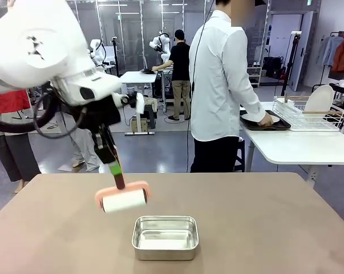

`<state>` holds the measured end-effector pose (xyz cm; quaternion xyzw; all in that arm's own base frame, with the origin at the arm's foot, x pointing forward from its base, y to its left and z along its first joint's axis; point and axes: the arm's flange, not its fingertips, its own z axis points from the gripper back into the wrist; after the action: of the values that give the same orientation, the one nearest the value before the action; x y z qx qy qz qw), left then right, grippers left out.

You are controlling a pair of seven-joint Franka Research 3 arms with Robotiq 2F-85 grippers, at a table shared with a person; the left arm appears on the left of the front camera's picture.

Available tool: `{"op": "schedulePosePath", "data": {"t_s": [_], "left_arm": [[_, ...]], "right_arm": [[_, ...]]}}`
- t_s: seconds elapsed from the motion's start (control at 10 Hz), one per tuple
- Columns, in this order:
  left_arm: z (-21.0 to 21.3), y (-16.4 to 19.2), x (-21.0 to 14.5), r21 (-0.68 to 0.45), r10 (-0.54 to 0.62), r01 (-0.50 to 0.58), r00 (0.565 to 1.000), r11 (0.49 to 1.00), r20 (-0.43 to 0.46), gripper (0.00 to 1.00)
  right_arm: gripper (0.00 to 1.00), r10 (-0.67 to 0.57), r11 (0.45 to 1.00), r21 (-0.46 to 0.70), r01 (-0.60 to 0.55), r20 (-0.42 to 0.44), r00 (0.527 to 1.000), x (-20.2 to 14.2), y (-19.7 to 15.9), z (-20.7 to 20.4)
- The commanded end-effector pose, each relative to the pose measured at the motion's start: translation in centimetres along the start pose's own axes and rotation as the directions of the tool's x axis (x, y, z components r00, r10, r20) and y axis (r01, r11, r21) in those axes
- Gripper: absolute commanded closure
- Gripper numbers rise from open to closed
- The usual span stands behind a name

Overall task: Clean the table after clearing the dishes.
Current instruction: Place the Lint Roller back on top of the Airtight Container.

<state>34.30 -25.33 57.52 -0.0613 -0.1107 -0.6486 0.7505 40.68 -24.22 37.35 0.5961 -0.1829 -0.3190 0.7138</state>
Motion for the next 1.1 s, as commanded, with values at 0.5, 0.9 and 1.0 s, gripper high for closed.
{"op": "schedulePosePath", "data": {"t_s": [0.5, 0.9, 1.0], "left_arm": [[-1.1, -0.6, 1.0, 0.031, -0.05, 0.05, 0.999, 0.998, -0.008, 0.78], [-6.3, 1.4, 6.9, -0.079, -0.225, 0.227, 0.974, 0.971, 0.028, 0.78], [-7.3, 2.0, 8.0, -0.088, -0.234, 0.233, 0.972, 0.968, 0.009, 0.78]], "right_arm": [[0.0, 0.005, 1.0, -0.009, -0.005, -0.012, 1.0, -0.2, 0.1, 0.2], [0.0, 0.005, 1.0, -0.009, -0.005, -0.012, 1.0, -0.2, 0.1, 0.2], [0.0, 0.005, 1.0, -0.009, -0.005, -0.012, 1.0, -0.2, 0.1, 0.2]]}}
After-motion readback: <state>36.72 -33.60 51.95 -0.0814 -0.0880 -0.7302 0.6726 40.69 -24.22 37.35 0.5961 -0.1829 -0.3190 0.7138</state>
